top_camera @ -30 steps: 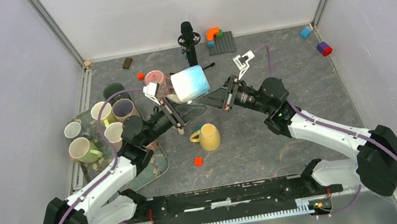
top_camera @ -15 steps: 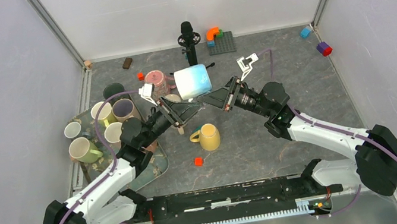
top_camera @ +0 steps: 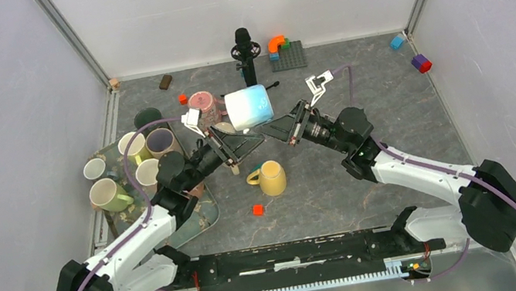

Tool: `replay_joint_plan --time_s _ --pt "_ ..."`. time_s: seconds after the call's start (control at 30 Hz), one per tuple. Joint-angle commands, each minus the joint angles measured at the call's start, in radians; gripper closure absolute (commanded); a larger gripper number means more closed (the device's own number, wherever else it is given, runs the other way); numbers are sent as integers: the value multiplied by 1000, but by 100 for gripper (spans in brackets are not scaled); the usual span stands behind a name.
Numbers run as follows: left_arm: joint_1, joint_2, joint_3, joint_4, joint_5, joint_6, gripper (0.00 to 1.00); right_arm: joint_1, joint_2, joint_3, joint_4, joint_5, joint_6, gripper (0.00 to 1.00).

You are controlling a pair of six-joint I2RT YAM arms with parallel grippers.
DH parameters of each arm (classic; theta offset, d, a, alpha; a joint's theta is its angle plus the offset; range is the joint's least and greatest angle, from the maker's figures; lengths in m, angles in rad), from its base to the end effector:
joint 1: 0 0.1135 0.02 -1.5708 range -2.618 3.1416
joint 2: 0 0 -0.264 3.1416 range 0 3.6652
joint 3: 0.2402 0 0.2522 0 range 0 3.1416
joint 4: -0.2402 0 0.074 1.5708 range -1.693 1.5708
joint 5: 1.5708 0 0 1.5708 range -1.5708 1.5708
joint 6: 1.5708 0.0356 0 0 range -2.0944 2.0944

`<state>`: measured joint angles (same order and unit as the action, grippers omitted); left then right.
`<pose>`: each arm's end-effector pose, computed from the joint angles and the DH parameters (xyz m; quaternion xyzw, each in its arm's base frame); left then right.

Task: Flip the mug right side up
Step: Turn over the cup at the center of the board.

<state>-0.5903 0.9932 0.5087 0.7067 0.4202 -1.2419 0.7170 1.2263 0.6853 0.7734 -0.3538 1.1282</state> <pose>0.1784 -0.1370 0.2971 -0.0411 0.6306 -0.6853 0.3619 0.2001 0.1908 0.3120 -0.0104 0.6260 0.6814 0.3791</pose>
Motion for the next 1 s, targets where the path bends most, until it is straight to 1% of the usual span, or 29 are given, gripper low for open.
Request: replay_joint_plan --time_s 0.0,0.2,0.3,0.4,0.5,0.53,0.63,0.83,0.97 --pt "-1 1 33 42 32 35 64 28 4 64 70 -36 -40 100" --pt "-1 -20 30 19 27 48 65 29 18 82 68 -39 -42 100" --pt "0 -23 34 20 12 46 68 34 17 74 67 -36 -43 100" --pt "-1 -24 38 25 -7 41 79 38 15 64 66 -34 -47 100" --pt "-1 -26 40 29 -14 41 96 39 6 50 60 -32 -55 100" --pt "0 -30 38 30 -15 43 98 39 3 47 57 -30 -61 100" --pt "-1 -54 29 19 -30 57 98 39 -4 40 39 -31 -78 100" --pt "-2 -114 36 -76 -72 117 98 39 -13 23 24 -27 -104 78" --pt "0 -132 52 -124 -80 149 98 38 -11 19 15 -26 -119 68"
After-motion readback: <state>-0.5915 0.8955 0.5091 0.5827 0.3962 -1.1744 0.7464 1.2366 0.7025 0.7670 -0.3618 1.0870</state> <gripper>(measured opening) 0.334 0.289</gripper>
